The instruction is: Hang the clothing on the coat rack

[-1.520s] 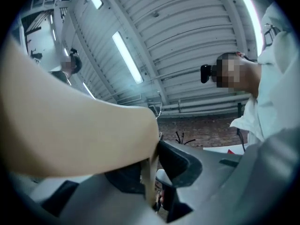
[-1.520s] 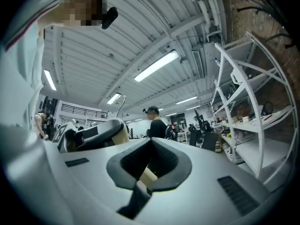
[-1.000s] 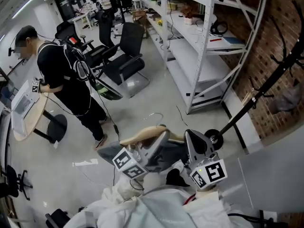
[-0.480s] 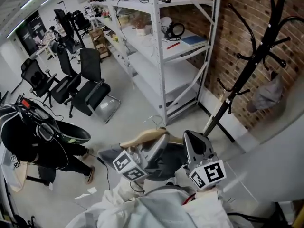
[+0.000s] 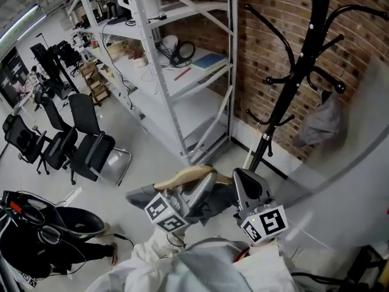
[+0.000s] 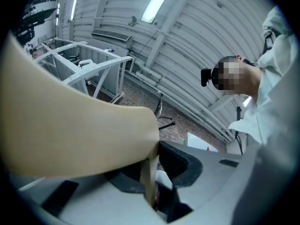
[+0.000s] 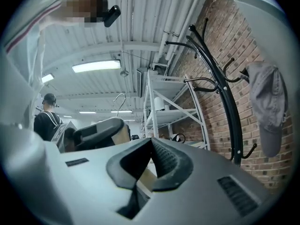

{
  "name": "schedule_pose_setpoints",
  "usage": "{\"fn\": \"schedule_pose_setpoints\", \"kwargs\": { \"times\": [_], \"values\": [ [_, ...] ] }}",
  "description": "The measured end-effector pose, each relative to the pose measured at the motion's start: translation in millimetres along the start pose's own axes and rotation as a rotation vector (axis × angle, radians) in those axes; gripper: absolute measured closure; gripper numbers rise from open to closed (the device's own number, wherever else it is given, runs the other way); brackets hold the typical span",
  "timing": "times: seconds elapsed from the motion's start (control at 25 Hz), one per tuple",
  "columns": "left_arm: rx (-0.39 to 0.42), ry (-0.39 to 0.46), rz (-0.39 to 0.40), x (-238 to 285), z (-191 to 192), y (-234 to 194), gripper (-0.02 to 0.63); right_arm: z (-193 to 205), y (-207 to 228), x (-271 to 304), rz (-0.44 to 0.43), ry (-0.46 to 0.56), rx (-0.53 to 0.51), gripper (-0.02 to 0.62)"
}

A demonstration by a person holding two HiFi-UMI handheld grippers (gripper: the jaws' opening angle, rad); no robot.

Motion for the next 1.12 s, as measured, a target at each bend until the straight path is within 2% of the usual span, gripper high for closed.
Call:
{"fn": "schedule_pose_setpoints", "kwargs": {
  "times": [0.36, 0.68, 1.12],
  "values": [
    [-0.088, -0.074, 0.139, 48.4, 23.0, -21.9, 0.509, 0.2, 42.1, -4.4, 0.175, -0.004, -0.02, 0.574],
    [-0.206, -0.141, 0.327, 102.3, 51.2, -41.9, 0.509, -3.7, 90.8, -5.6, 0.391, 0.015, -0.066, 0.574],
    [-0.339, -0.211, 0.531, 154.6, 56.5, -69.1, 0.509, -14.3, 121.9, 12.1, 0.637, 0.03, -0.132, 0.574]
  ]
}}
Point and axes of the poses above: the fingertips, and each gripper's own axes: x forward along the fingers, y to its right, z out of its underside, the point moved 2 cm from there along -x, backward along the fingers, and after that the axes turned 3 degrees about -z, right-handed, at the moved point
